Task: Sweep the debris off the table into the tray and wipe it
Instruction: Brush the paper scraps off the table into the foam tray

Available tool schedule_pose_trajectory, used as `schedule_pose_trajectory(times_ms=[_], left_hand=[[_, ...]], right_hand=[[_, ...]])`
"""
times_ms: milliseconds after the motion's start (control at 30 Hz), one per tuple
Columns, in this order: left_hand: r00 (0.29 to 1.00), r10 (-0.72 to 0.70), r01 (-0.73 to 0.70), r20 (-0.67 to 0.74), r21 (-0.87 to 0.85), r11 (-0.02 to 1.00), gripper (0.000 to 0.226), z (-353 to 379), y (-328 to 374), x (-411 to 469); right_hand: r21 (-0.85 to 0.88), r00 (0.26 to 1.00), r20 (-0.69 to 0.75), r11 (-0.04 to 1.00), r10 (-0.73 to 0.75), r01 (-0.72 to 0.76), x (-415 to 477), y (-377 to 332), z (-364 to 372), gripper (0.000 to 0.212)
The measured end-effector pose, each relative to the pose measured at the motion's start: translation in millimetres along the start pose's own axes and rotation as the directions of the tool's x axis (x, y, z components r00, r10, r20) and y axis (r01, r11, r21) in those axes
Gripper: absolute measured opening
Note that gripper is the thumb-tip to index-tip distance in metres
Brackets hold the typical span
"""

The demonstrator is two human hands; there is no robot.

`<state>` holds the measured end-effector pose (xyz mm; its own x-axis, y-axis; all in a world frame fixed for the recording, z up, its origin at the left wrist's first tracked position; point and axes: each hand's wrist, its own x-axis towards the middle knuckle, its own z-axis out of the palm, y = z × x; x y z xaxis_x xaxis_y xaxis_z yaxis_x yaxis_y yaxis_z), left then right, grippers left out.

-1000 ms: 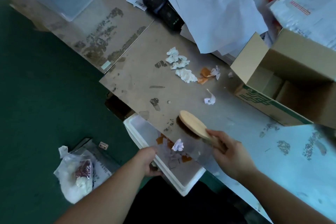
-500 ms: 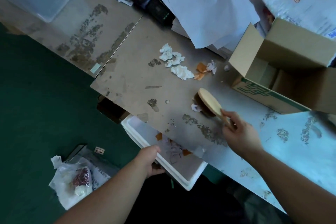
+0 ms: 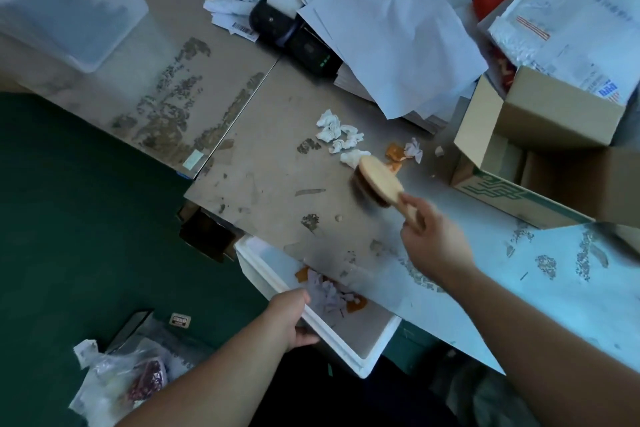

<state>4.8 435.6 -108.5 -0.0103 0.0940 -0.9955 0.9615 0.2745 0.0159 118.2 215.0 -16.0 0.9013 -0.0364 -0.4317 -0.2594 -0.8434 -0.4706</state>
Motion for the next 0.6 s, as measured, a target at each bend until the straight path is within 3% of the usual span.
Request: schedule_pose_trajectory(times_ms=[233, 367, 600], left_hand=[[1.000, -0.006, 0.006, 0.029, -0.010, 1.000, 0.017, -11.8, 10.4, 2.4], [0.999, -0.024, 0.024, 0.023, 0.012, 1.000, 0.032, -15.5, 17.5, 0.1], [0.998, -0.049, 0.048, 0.029, 0.030, 0.998, 0.030, -18.2, 26.0, 1.2]], right_hand=[[-0.118, 0.999, -0.030, 0.992, 0.031, -0.034, 30.6, -35.7, -8.2, 0.058], [-0.122, 0.998, 0.008, 0.991, 0.057, -0.056, -4.3, -32.9, 7.1, 0.053], [-0.136, 0.995, 0.096, 0.990, 0.041, -0.027, -84.9, -17.4, 33.7, 0.053]])
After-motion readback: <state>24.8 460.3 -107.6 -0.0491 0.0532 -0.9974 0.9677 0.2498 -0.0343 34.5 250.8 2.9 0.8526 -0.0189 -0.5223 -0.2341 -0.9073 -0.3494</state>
